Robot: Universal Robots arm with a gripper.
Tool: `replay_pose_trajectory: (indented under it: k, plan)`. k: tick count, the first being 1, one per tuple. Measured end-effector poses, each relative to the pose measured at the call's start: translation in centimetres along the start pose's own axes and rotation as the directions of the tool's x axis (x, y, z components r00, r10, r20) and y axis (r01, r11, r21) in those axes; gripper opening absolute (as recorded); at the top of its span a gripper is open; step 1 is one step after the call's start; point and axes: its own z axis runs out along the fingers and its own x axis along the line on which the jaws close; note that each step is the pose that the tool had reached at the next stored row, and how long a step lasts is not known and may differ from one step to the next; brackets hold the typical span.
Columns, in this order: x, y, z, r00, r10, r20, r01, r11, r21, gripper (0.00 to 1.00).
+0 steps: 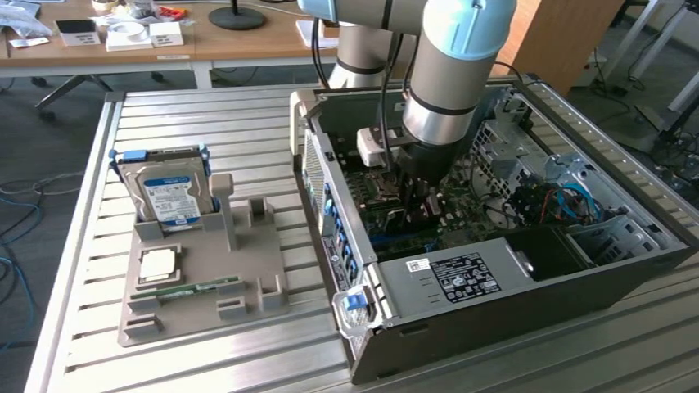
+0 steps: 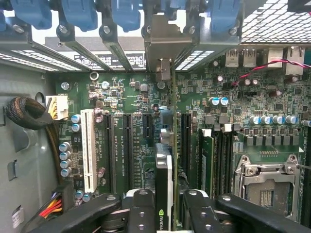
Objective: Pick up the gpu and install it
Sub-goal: 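Insert the gpu into the slot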
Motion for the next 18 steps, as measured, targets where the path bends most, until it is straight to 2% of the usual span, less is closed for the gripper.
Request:
replay_pose_trajectory:
  k: [18]
  plan:
    - [0.00,0.03,0.29,1.0000,0.000,0.0004,0.000,1.0000,0.0002,0.27]
